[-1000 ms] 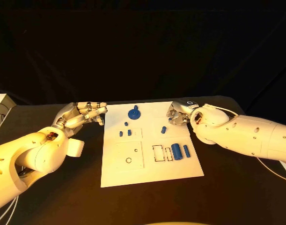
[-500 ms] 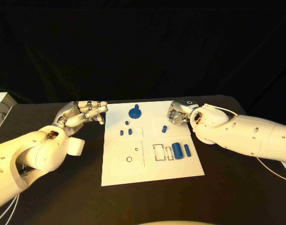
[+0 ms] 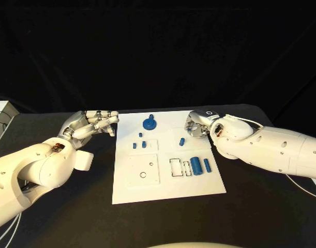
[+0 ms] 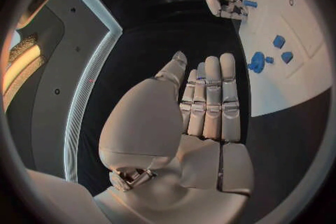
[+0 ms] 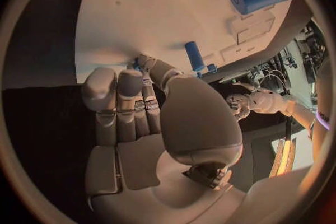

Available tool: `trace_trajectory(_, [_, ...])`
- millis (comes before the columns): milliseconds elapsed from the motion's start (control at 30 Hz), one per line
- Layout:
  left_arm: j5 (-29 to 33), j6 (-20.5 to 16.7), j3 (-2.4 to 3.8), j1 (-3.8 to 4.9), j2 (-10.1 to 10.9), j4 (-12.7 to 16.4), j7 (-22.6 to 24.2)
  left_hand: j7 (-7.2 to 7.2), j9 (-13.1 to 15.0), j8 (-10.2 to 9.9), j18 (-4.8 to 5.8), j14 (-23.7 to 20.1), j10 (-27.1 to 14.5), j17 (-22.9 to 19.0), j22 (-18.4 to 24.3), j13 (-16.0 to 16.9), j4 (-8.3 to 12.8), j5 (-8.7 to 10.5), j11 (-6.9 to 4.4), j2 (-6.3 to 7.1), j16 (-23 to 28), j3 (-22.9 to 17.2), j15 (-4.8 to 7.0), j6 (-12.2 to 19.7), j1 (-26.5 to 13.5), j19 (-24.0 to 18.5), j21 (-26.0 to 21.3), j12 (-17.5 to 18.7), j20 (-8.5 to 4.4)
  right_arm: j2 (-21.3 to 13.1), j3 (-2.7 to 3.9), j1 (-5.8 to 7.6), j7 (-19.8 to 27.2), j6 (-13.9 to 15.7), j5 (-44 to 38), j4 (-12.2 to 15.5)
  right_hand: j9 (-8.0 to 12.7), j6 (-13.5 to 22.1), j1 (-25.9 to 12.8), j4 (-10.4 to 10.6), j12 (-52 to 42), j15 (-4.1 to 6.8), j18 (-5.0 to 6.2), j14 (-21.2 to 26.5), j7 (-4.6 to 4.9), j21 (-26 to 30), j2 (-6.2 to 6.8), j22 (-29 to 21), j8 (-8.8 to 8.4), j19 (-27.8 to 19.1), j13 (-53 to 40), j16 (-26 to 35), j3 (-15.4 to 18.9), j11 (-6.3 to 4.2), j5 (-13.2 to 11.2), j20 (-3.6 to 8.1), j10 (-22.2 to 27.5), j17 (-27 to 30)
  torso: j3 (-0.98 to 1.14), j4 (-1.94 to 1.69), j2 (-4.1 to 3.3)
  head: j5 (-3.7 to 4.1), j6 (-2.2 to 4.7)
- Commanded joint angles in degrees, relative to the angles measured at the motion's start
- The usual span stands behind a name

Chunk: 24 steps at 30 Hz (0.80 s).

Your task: Assemble the parts on the task board

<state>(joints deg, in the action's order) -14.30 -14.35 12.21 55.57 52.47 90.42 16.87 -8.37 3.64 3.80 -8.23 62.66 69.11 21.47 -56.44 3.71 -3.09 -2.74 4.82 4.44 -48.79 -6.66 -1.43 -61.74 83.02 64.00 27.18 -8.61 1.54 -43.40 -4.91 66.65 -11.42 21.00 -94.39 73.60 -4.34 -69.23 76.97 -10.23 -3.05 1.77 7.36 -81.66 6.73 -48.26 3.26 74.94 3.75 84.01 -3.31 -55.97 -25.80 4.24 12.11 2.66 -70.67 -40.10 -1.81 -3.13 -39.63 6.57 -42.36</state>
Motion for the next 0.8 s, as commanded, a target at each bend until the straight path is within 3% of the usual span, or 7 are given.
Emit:
trace_trajectory(33, [-0.13, 0.25, 0.06, -0.04, -0.04, -0.04, 0.05, -0.28, 0.04, 0.21, 0.34, 0.39, -0.33, 0.10, -0.02, -0.06, 0.02, -0.24, 0.14, -0.32, 0.28, -0.25, 0.08, 0.01, 0.18, 0.40, -0.24, 0.38, -0.13, -0.21, -0.19, -0.33, -0.40, 2.07, -2.46, 0.32, 0.07, -0.50, 1.01, -0.45, -0.39, 0.24, -0.06, 0.08, 0.03, -0.85, -0.88, 0.76, -0.02, 3.47, -0.23, -0.40, -0.53, -0.84, -2.26, 0.53, -1.47, -0.20, -0.01, -0.01, -0.02, -0.07, -0.07])
trace_trajectory(367, [-0.16, 0.25, 0.05, -0.05, -0.19, -0.66, 0.08, -0.31, 0.04, 0.19, 0.35, 0.47, -0.34, 0.21, -0.10, -0.06, -0.02, -0.23, 0.15, -0.39, 0.40, -0.31, 0.08, 0.05, 0.19, 0.50, -0.36, 0.42, -0.16, -1.88, 0.08, -0.18, 1.39, 10.61, -1.46, 2.78, 0.07, -1.02, 1.14, -0.37, -0.38, 0.30, -0.20, 0.02, -0.10, -2.21, -0.53, 1.95, -0.01, 3.53, -0.21, -1.01, -1.82, -0.96, -3.52, 0.58, -1.97, -0.42, -0.05, -0.04, 0.08, -0.15, -0.13])
trace_trajectory(567, [-0.16, 0.22, 0.05, -0.05, -0.22, -1.15, 0.14, -0.33, 0.04, 0.19, 0.35, 0.48, -0.33, 0.23, -0.12, -0.06, -0.05, -0.23, 0.15, -0.49, 0.41, -0.36, 0.08, 0.06, 0.20, 0.53, -0.37, 0.42, -0.17, -3.91, 0.51, 0.64, 2.11, 11.92, 0.86, 5.86, 0.07, -1.04, 1.13, -0.26, -0.37, 0.30, -0.19, 0.03, -0.07, -2.21, -0.49, 2.02, -0.02, 3.53, -0.20, -1.09, -1.78, -0.96, -3.54, 0.58, -1.98, -0.42, -0.07, 0.07, 0.04, -0.38, -0.16])
trace_trajectory(800, [-0.16, 0.27, 0.05, -0.05, -0.36, -1.55, 0.21, -0.34, 0.04, 0.19, 0.35, 0.51, -0.33, 0.30, -0.17, -0.06, -0.11, -0.23, 0.16, -0.42, 0.48, -0.32, 0.08, 0.10, 0.15, 0.55, -0.46, 0.43, -0.17, -6.56, 0.90, 1.33, 2.76, 12.62, 2.03, 11.47, 0.07, -1.07, 1.23, -0.19, -0.36, 0.30, -0.18, 0.06, -0.02, -2.34, -0.41, 2.20, -0.02, 3.56, -0.19, -1.16, -1.74, -0.94, -3.44, 0.58, -1.97, -0.37, -0.03, 0.08, 0.06, -0.95, -0.11])
